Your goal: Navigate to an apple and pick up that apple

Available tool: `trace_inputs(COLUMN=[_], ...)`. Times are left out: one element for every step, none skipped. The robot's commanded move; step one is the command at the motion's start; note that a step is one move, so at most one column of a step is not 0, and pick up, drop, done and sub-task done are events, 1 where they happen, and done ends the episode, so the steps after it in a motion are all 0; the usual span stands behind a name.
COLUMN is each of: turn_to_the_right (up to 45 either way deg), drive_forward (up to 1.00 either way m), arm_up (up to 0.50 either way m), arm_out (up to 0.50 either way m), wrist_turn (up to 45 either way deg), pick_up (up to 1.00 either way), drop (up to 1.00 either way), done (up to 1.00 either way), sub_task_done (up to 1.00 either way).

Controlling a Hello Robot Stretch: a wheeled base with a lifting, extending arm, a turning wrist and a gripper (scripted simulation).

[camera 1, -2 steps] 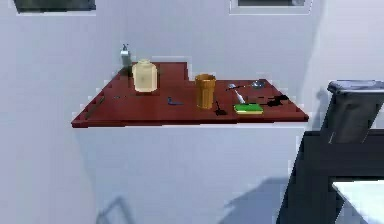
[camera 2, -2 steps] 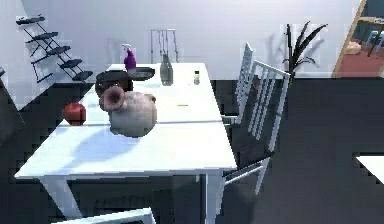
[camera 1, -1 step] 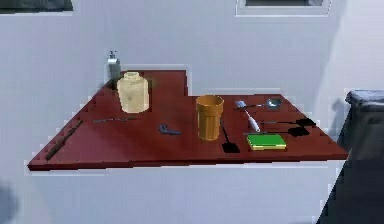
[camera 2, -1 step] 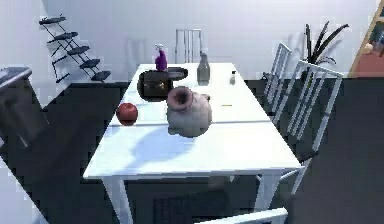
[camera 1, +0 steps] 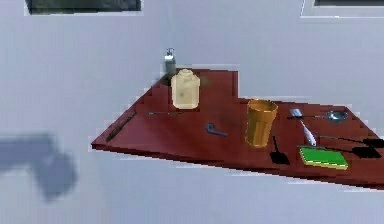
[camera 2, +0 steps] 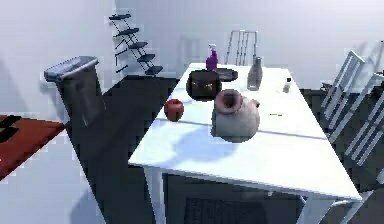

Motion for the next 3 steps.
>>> trace_inputs(turn_to_the_right=[21.0,0.0,42.0], drive_forward=[0.0,0.15,0.0], arm_up=[0.0,0.0,0.0], arm_out=[0.0,0.0,0.0], wrist_turn=[0.0,0.0,0.0], pick_up=[0.0,0.0,0.0], drop=[0.0,0.0,0.0], done=[0.0,0.0,0.0], sub_task_done=[0.0,0.0,0.0])
